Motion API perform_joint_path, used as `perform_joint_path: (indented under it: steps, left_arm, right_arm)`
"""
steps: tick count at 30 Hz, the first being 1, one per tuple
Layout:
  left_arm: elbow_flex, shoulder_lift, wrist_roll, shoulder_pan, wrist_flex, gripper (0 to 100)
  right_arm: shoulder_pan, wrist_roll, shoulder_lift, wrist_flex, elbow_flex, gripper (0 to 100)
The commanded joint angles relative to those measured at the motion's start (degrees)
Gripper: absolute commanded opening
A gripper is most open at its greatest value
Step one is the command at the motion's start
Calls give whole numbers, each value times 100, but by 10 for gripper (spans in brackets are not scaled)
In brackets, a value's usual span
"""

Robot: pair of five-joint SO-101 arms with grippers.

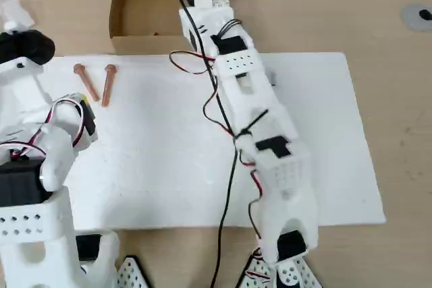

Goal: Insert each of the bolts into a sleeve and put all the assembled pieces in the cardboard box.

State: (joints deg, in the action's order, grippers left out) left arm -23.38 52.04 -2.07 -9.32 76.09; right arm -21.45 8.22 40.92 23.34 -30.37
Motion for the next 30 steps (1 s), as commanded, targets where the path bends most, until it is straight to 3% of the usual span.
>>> perform_joint_path:
  steps: [1, 17, 30]
  left_arm:
    - [-9, -13, 53, -88, 9, 9]
    - [-255, -13, 53, -88, 18, 9]
    - [-281, -13, 53, -97, 18, 9]
  right_arm:
    - [171, 35, 286, 9, -1103, 9]
    - [215, 18, 2457, 1020, -3952, 12]
    - [268, -615, 2800, 1741, -4365, 48]
